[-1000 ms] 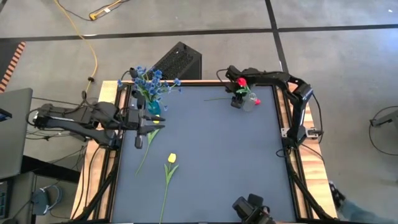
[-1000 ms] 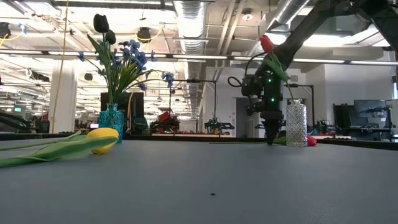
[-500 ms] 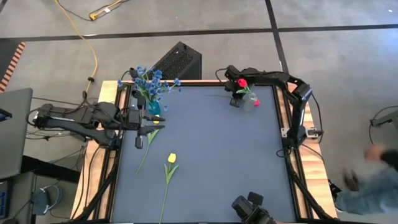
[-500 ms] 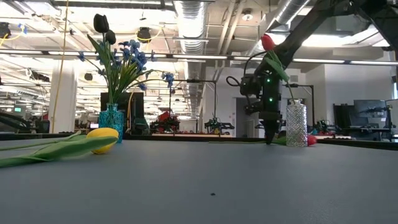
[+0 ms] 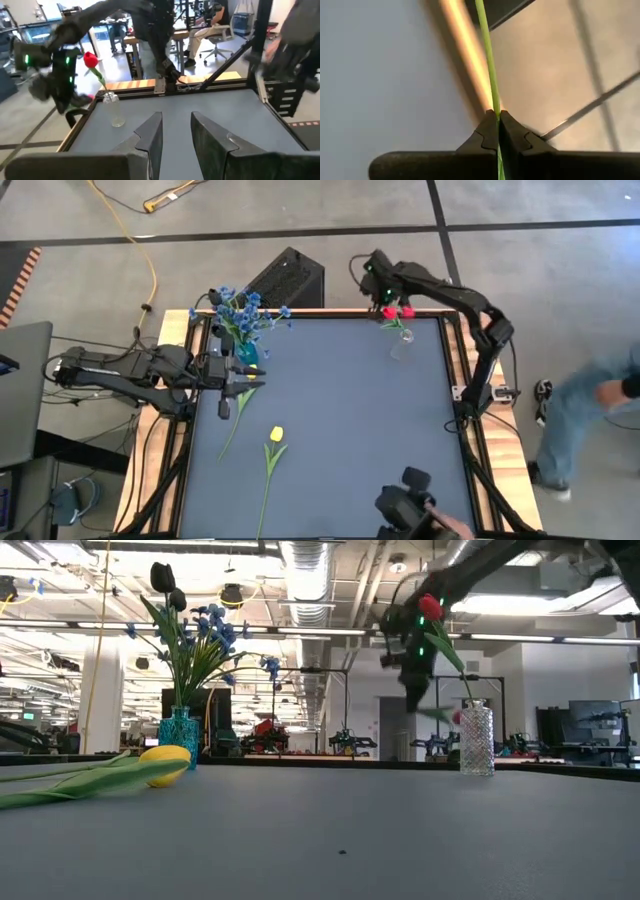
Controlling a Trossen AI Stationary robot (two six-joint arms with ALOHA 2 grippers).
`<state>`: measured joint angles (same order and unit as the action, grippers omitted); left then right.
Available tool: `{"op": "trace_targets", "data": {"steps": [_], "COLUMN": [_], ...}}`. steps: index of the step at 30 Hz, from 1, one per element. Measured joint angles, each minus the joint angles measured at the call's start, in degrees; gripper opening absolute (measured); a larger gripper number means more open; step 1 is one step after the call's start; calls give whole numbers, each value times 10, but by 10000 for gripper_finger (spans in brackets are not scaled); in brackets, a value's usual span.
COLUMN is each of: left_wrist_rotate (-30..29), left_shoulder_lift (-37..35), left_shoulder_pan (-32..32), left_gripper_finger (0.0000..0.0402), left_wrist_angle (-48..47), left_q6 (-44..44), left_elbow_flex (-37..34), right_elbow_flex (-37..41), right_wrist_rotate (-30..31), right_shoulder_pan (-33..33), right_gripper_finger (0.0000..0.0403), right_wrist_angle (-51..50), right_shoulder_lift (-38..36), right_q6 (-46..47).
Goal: Sort flowers into vase by color
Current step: Put the red tulip into the transparent vase
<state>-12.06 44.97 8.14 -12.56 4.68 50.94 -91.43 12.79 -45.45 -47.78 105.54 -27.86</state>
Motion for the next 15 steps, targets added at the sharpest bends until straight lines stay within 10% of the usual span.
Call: {"op": "trace_targets", "data": {"steps": [15], "left_wrist_rotate": [-13], "left_shoulder_lift": [0], "left_shoulder_pan": [0], "left_gripper_finger": [90], "left_wrist_angle": [4], "left_q6": [-2], "left_elbow_flex": [0], "right_elbow_flex": [-17], "right_wrist_rotate": [99], "right_shoulder_pan": [43], "right_gripper_finger": [24], "right_wrist_angle": [131], "right_shoulder_lift": [-288], "right_q6": [-65]}}
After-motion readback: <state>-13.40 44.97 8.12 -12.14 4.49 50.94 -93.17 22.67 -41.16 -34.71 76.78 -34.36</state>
